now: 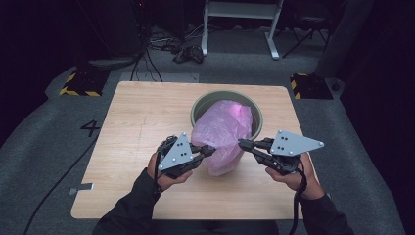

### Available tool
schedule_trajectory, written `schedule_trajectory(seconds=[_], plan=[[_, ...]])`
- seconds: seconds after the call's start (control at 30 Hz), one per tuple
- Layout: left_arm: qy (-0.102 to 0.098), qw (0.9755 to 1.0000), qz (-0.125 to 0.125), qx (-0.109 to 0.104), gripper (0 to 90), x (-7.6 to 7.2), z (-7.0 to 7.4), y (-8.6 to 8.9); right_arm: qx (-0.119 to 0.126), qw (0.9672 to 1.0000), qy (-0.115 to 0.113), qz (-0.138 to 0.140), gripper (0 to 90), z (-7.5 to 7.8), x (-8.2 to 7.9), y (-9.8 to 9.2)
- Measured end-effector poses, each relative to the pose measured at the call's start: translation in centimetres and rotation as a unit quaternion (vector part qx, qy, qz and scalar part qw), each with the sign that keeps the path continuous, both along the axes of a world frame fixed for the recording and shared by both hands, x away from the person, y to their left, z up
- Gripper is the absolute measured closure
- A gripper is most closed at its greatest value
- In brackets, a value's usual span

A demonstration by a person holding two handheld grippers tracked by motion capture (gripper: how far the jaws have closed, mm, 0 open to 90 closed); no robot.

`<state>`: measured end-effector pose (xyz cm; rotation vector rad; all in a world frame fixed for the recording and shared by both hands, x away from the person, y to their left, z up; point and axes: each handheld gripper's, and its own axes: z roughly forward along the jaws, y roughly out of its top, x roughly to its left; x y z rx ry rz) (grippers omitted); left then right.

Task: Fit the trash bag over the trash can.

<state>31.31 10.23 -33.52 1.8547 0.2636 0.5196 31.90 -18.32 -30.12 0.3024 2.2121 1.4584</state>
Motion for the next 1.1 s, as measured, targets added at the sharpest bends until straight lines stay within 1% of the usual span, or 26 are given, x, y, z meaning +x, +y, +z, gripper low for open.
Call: schedule_trajectory(seconds=[0.03,0.1,0.13,0.17,0.2,0.33,0.43,0.5,0.57,0.67,0.7,0.77,0.83,0.87,0.9,0.93,1.0,1.03,1.07,1.1], plan=[[-0.002,0.9999,0.009,0.005,90.0,0.0,0.0,0.0,-0.001,1.0,-0.004,-0.003,89.9,0.1,-0.1,0.0],[-0.001,0.9998,0.015,0.012,90.0,0.1,0.1,0.2,0.002,1.0,-0.007,-0.006,89.9,0.3,-0.2,-0.2],[-0.003,0.9996,0.025,0.012,90.0,0.2,0.1,0.4,0.004,0.9999,-0.009,-0.008,89.9,0.3,-0.3,-0.4],[0.0,0.9994,0.032,0.01,90.0,0.3,0.1,0.8,0.003,0.9999,-0.01,-0.013,89.9,0.4,-0.3,-0.7],[0.003,0.9994,0.033,0.007,90.0,0.3,0.0,1.1,0.006,0.9997,-0.011,-0.021,89.9,0.5,-0.3,-1.2],[0.006,0.9987,0.05,0.012,90.0,0.4,-0.4,2.5,0.017,0.9984,-0.002,-0.054,90.0,0.5,0.1,-2.9],[0.012,0.9977,0.066,0.013,90.0,0.7,-0.9,3.7,0.02,0.9961,0.005,-0.086,89.9,0.1,0.6,-4.2],[0.02,0.9968,0.077,0.007,90.0,1.1,-1.2,4.4,0.02,0.9933,0.008,-0.114,90.0,-0.2,1.2,-5.0],[0.027,0.9956,0.089,0.004,90.0,1.6,-1.5,5.2,0.029,0.99,0.022,-0.136,90.0,-0.5,1.9,-6.0],[0.038,0.9939,0.103,0.002,90.0,2.5,-1.9,6.1,0.036,0.9841,0.044,-0.168,89.9,-1.2,3.2,-7.2],[0.04,0.9937,0.105,0.0,90.0,2.7,-1.9,6.3,0.038,0.9814,0.051,-0.181,90.0,-1.5,3.7,-7.6],[0.044,0.9923,0.115,0.001,90.0,3.3,-2.1,6.7,0.039,0.9779,0.06,-0.197,90.0,-1.9,4.3,-8.2],[0.052,0.9914,0.12,-0.001,90.0,3.9,-2.3,6.9,0.046,0.9735,0.073,-0.212,89.9,-2.3,5.0,-8.8],[0.052,0.9905,0.127,0.003,90.0,4.2,-2.4,7.0,0.044,0.9718,0.075,-0.219,90.0,-2.5,5.4,-9.1],[0.054,0.99,0.13,0.002,90.0,4.6,-2.5,7.1,0.044,0.97,0.079,-0.226,90.0,-2.7,5.7,-9.3],[0.06,0.9896,0.131,-0.002,90.0,4.9,-2.7,7.3,0.045,0.9686,0.082,-0.23,90.0,-3.0,6.1,-9.6],[0.062,0.988,0.141,0.002,90.0,5.6,-3.0,7.4,0.044,0.9665,0.088,-0.237,90.0,-3.4,6.8,-9.9],[0.067,0.9872,0.145,-0.001,90.0,5.8,-3.2,7.5,0.041,0.9656,0.09,-0.241,90.0,-3.7,7.1,-9.9],[0.07,0.9867,0.147,-0.001,90.0,6.1,-3.3,7.6,0.039,0.9648,0.092,-0.243,89.9,-3.8,7.4,-10.0],[0.072,0.9859,0.151,-0.001,90.0,6.3,-3.5,7.7,0.041,0.9651,0.092,-0.242,89.9,-4.0,7.6,-10.0]])
